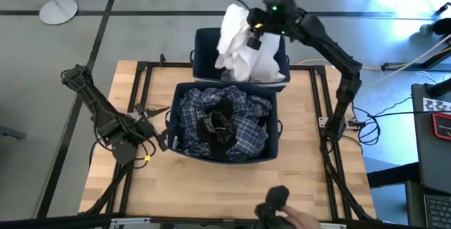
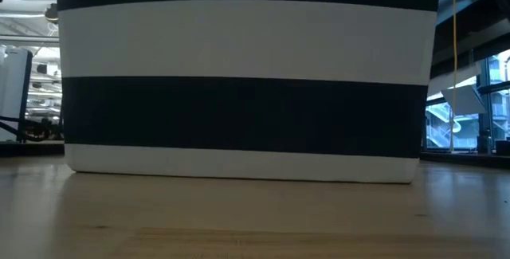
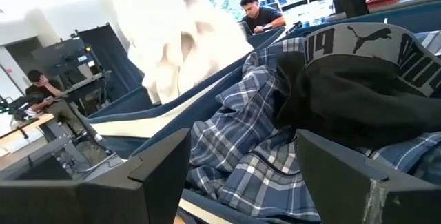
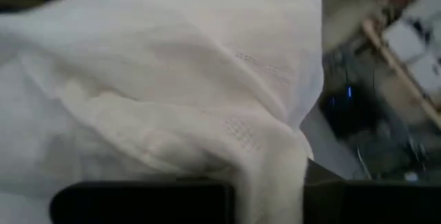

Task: Sort clothes
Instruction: Put the white polo shirt into the top blue laundry bin

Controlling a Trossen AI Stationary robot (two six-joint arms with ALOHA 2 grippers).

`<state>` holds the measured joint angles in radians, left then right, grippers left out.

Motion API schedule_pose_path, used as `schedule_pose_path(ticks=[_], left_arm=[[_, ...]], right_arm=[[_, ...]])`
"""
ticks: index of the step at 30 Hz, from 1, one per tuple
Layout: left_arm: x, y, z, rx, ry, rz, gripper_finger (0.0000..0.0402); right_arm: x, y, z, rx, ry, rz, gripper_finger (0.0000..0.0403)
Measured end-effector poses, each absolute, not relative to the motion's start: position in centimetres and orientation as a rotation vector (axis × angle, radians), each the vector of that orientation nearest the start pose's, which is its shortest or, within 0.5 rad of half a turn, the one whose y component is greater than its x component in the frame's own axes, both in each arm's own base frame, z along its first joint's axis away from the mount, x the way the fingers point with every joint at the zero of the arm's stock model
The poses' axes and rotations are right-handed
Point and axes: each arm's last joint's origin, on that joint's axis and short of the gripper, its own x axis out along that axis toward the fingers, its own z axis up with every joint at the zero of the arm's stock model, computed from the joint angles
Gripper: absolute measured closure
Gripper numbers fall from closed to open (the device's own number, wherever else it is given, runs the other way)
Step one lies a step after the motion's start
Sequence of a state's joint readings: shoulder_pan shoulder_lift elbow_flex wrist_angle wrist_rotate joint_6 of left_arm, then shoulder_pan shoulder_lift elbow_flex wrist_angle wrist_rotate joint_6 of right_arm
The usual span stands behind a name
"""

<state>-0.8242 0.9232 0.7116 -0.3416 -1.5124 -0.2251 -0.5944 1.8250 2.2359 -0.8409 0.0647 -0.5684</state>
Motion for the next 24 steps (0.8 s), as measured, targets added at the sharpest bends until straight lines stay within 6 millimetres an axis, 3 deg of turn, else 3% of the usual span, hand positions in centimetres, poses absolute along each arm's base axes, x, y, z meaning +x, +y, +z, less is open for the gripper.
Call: schedule_pose_path(ticks=[4,13,19,24], left_arm=[[13.8,-10.7,28.5,0.298,0.142,0.684,0.015],[13.8,-10.7,28.5,0.291,0.142,0.68,0.015],[13.8,-10.7,28.4,0.273,0.14,0.67,0.015],[13.9,-10.7,28.4,0.259,0.142,0.658,0.015]], right_arm=[[31.9,-22.5,43.8,-0.395,0.693,-0.509,0.0372],[33.6,-23.1,37.6,-0.285,0.744,-0.423,0.0372],[34.2,-22.3,34.4,-0.137,0.752,-0.261,0.0365],[34.8,-21.1,32.4,-0.056,0.778,-0.198,0.0327]])
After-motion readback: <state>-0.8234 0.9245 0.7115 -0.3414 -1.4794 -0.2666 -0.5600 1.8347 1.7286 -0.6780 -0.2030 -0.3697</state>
